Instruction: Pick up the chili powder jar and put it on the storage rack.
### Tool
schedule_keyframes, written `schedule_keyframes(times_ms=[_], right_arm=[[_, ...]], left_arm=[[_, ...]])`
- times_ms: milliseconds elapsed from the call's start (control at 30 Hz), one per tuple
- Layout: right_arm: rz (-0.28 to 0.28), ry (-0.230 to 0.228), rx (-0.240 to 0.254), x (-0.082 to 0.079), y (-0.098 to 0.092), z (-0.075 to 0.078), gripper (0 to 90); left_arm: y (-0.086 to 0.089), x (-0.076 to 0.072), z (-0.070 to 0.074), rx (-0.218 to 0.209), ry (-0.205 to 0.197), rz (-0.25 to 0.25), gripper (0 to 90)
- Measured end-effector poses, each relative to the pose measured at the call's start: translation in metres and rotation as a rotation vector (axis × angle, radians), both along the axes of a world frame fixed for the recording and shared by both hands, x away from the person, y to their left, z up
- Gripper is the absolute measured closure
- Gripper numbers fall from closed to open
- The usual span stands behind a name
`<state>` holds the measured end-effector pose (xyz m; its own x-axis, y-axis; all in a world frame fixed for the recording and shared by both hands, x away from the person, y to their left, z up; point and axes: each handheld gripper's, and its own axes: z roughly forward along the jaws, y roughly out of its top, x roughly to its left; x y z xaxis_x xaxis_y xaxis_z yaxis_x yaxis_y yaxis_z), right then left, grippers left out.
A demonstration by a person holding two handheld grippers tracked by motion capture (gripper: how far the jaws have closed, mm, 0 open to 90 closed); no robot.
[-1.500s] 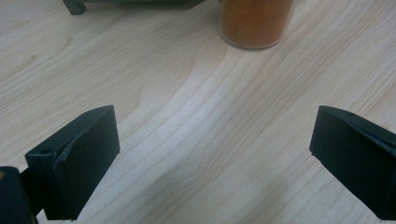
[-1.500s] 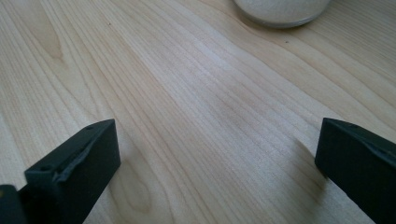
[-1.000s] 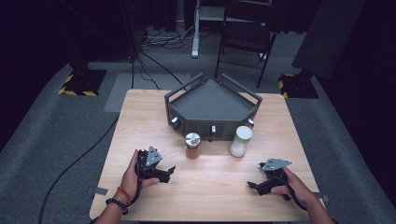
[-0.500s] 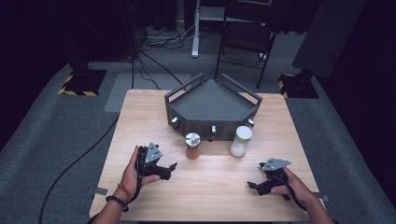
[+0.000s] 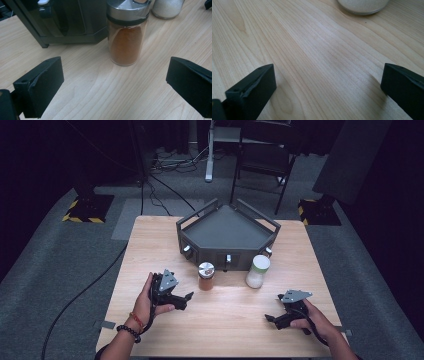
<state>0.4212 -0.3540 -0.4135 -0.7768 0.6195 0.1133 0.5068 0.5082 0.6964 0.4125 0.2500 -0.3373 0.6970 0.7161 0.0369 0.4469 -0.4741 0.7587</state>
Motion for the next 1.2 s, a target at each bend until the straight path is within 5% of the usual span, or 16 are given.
schedule_keyframes(times_ms=[1200], right_arm=[[0.0,-0.001,0.0,0.0,0.0,0.0,0.0]], left_arm=[[-0.036,0.036,-0.021,-0.069,0.064,-0.001,1.3]])
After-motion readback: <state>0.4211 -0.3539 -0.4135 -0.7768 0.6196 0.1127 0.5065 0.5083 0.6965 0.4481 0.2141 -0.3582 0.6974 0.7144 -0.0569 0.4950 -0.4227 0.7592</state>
